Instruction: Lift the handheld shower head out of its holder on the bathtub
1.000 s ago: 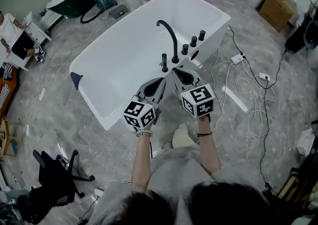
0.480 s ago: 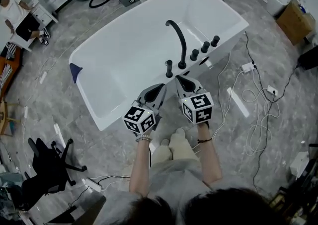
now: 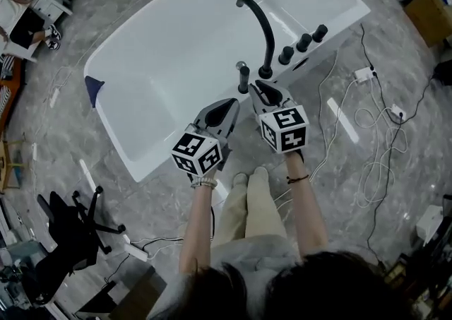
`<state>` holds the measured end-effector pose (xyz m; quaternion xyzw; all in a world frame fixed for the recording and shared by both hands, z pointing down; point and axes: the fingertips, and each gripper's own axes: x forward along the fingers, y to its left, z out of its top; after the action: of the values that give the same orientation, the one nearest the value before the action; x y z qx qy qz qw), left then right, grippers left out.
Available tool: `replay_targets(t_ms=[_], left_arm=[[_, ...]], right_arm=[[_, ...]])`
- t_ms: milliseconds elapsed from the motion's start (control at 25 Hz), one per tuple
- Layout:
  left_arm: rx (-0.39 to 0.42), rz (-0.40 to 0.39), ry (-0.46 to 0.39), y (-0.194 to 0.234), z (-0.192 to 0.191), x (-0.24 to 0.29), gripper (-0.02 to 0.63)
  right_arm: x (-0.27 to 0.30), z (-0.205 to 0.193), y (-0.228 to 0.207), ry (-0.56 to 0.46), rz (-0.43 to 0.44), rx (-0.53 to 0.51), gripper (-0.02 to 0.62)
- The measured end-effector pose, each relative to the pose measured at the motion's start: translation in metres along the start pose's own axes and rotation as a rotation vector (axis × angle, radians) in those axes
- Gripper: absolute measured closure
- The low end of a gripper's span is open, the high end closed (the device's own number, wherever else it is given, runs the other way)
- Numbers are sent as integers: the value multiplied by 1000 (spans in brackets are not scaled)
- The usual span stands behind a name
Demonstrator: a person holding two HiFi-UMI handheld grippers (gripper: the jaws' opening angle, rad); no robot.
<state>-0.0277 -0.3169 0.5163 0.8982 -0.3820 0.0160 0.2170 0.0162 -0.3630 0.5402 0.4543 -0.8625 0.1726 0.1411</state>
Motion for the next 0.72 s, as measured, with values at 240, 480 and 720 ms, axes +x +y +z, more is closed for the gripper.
replay_targets(t_ms=[240, 480, 720], left_arm=[[0, 8, 29, 33, -22, 20, 601], [-14, 22, 56, 55, -49, 29, 601], [-33, 38, 62, 77, -72, 34, 601]], right_arm=[[39, -42, -15, 47, 24, 23, 512], [70, -65, -24, 46, 48, 46, 456], [101, -85, -26, 78, 64, 16, 416]])
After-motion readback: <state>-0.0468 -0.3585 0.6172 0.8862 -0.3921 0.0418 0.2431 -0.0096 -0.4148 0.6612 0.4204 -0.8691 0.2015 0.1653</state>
